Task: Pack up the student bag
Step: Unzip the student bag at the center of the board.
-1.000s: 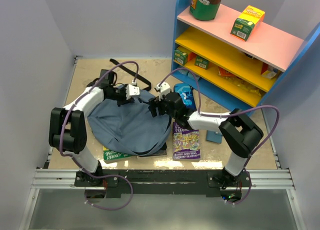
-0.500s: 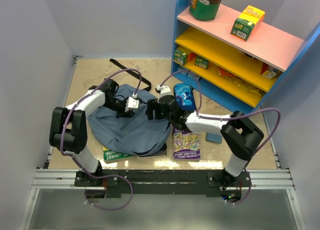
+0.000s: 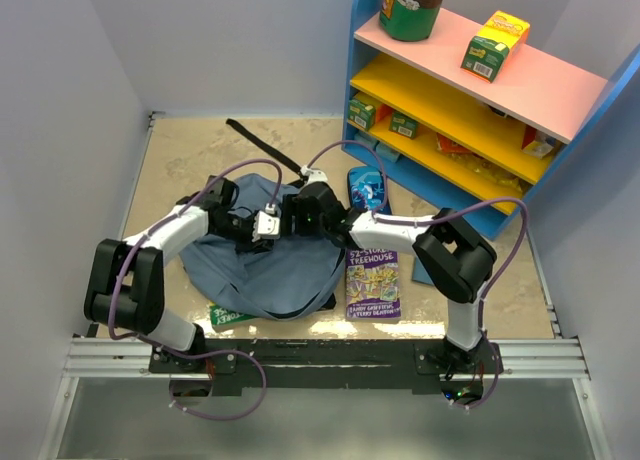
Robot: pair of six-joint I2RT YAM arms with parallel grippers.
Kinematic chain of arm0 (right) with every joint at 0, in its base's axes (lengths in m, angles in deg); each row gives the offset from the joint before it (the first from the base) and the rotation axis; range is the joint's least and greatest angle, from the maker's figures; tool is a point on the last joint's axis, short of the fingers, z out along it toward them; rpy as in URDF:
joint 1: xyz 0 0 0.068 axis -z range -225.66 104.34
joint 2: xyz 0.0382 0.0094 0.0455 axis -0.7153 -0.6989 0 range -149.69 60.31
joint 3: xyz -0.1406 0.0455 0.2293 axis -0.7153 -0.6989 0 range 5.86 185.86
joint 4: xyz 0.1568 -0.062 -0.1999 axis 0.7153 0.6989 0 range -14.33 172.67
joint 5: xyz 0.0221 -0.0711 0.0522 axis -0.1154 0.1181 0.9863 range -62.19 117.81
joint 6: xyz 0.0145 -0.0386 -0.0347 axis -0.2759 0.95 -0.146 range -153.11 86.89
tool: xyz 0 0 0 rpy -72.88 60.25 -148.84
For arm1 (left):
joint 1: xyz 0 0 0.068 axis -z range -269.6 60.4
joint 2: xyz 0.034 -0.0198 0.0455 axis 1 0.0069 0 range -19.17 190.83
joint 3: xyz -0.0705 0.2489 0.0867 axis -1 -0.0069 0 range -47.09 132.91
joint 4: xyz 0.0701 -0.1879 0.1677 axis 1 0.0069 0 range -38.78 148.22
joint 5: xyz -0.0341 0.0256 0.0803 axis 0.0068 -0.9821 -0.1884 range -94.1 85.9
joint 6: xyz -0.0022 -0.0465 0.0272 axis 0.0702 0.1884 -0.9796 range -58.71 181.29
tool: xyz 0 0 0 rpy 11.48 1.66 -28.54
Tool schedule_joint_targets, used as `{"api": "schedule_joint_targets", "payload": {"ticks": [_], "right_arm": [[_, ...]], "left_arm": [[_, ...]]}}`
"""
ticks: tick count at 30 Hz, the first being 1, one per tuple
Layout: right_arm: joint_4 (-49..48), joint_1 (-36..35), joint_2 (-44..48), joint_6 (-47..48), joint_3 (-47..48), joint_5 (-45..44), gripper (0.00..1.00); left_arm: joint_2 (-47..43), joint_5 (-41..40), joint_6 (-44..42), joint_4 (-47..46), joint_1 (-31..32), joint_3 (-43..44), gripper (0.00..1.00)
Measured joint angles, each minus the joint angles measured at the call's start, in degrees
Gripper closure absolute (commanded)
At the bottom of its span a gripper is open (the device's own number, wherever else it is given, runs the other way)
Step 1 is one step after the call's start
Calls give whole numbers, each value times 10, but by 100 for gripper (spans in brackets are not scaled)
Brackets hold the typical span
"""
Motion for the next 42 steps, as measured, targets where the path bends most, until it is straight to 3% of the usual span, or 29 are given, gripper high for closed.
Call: {"api": "schedule_joint_targets", "payload": {"ticks": [13,16,19,20,21,26,35,42], "right_arm": [[23,-4,-8,-23,14,-4,31],[23,-4,-10,-28,14,-5,36],[26,-8,-15,-28,16,-12,56],[31,-10,-19,-28,22,-18,73],[34,-12,-24,-28,27,-21,80],[41,-37,-54,-36,59,-22,100],[40,-43,-59,-38,62,-36,100],[-33,-49,-46,-45,10,-53,100]], "left_arm": [[-1,-50,206,-182,21,-57,78],[-1,-58,237,-213,23,-62,78],[-1,-71,263,-243,25,-63,78],[-1,-75,271,-251,26,-63,78],[-1,-78,277,-258,26,-63,78],[-1,-87,297,-275,27,-63,77],[1,-89,274,-229,15,-45,74],[65,-41,142,-108,-80,149,65]]}}
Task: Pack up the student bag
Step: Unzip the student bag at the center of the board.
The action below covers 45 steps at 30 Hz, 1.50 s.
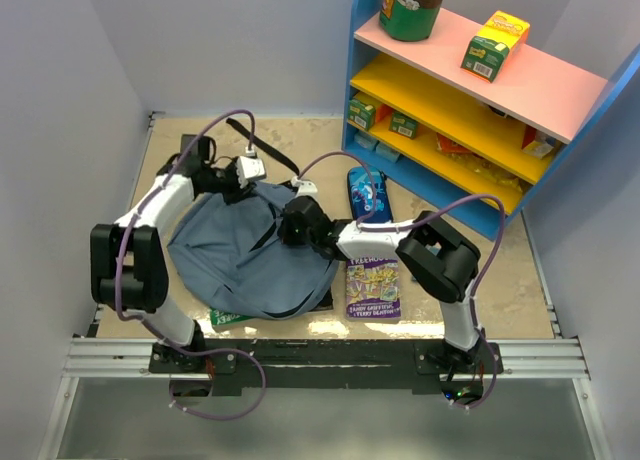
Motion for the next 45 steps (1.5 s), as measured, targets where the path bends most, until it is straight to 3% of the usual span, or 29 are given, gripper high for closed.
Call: {"api": "schedule_joint_targets", "payload": {"ticks": [4,9,14,28,38,45], "right_arm": [[-33,-1,5,0,-22,-4,100],[-54,-3,13,0,-41,-9,100],[-83,-4,15,0,-59,-11,100],[-122,-4,17,0,-82,-10,100],[-140,-4,18,1,-92,-10,100],[-139,-4,24,6,-97,-7,100]], "left_arm": [[40,29,-120,75,-10,65,63],[108,34,-258,191,25,99,63],[166,31,-338,275,57,142,63],[167,21,-371,278,64,147,62],[162,28,-391,277,66,149,50],[167,10,-410,280,70,156,49]]}}
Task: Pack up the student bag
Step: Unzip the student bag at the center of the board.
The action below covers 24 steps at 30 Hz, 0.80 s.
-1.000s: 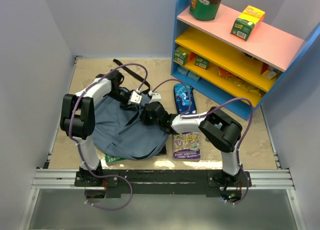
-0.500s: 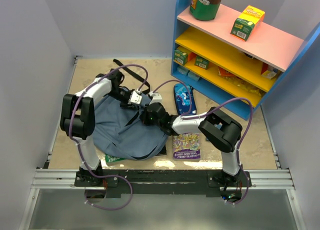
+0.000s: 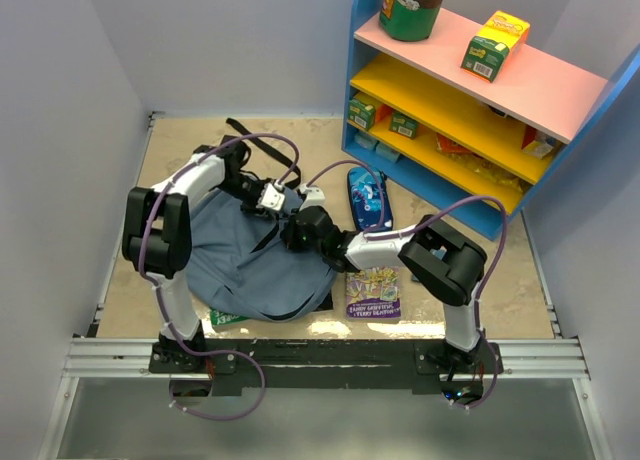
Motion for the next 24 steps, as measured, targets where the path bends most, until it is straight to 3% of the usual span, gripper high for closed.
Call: {"api": "schedule_joint_targets", "payload": {"ticks": [6,10,18,24], "right_arm": [[1,-1,6,6,-6,0,100],[0,-1,10,7,-12,1,100],[2,-2,14,10,-16,1,100],[2,-2,14,10,-16,1,100]], "left_arm": [[31,-18,-6,1,5,35,54],[45,-26,-10,10,9,48,66],[47,-41,-41,39,17,54,74],[43,-53,-61,72,20,53,87]]}}
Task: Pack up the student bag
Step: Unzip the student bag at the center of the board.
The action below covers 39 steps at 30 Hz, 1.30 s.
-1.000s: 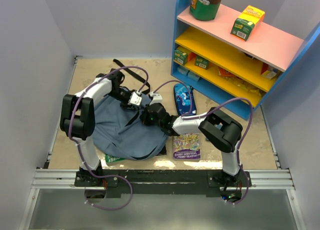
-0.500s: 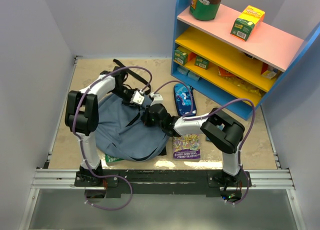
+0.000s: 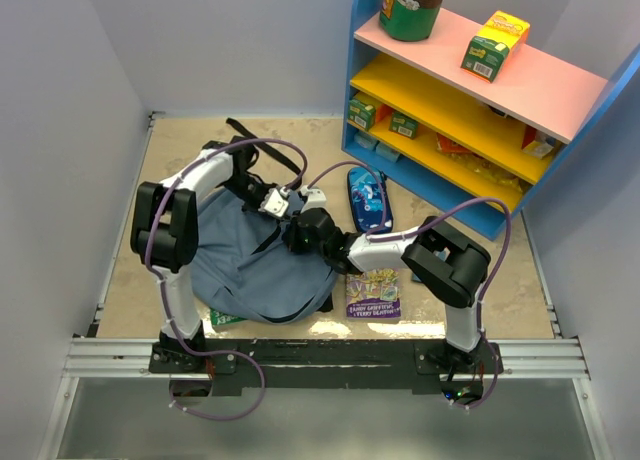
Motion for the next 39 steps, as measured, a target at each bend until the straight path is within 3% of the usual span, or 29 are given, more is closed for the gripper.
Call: {"api": "schedule_joint_targets", "payload": {"ticks": [4,15,23,29,39], "right_arm": [[0,0,0,0,0,0,100],[3,0,1,-3,0,0,100],[47,39,47,6,-16,54,59],[101,78,84,38,-16,59,55],[135,76,57,60,11,62,49]], "left_arm": [[-4,-7,-7,5,3,-7,100],[-23,-18,-5,1,5,-27,100],[-94,-18,27,-36,5,-99,100],[-115,-17,58,-82,5,-143,100],[-131,-2,103,-140,5,-179,100]]}}
